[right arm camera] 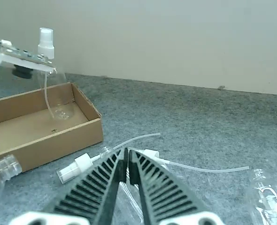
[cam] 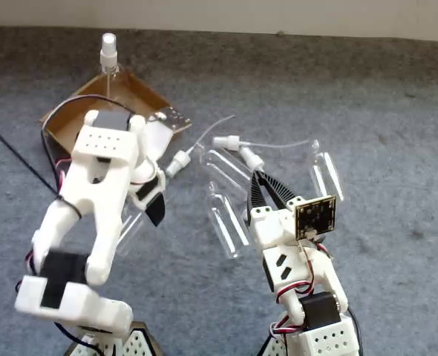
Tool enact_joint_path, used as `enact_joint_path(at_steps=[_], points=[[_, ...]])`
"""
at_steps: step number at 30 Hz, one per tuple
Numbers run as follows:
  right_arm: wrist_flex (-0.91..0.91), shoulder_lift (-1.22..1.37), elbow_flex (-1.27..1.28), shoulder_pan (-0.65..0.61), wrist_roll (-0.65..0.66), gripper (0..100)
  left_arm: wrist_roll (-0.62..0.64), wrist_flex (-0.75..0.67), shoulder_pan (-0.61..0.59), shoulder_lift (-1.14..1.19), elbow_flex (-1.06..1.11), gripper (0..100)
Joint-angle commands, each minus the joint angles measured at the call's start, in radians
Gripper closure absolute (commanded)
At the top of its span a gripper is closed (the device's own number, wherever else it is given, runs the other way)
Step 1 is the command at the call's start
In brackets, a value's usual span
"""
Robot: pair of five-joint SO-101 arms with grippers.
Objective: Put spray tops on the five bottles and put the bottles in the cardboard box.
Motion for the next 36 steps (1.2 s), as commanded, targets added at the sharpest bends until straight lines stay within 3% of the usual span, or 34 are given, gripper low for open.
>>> enact_joint_path(at_steps=[1, 8, 11, 16, 27, 36], points=[[-0.001, -0.01, 0.117, 0.012, 0.002, 99.5, -0.011, -0.137, 0.015, -0.153, 0.163, 87], [0.002, -0.01, 0.117, 0.012, 0.002, 99.5, -0.127, -0.428, 0.018, -0.156, 0.328, 87], [0.002, -0.01, 0.117, 0.012, 0.002, 99.5, -0.153, -0.437, 0.018, -0.156, 0.34, 85], [0.002, -0.01, 0.117, 0.012, 0.002, 99.5, -0.149, -0.437, 0.015, -0.156, 0.343, 72], [0.002, -0.01, 0.117, 0.012, 0.002, 99.5, -0.146, -0.44, 0.016, -0.156, 0.344, 73], [0.002, -0.01, 0.117, 0.012, 0.002, 99.5, -0.146, -0.681, 0.053, -0.165, 0.545, 73]])
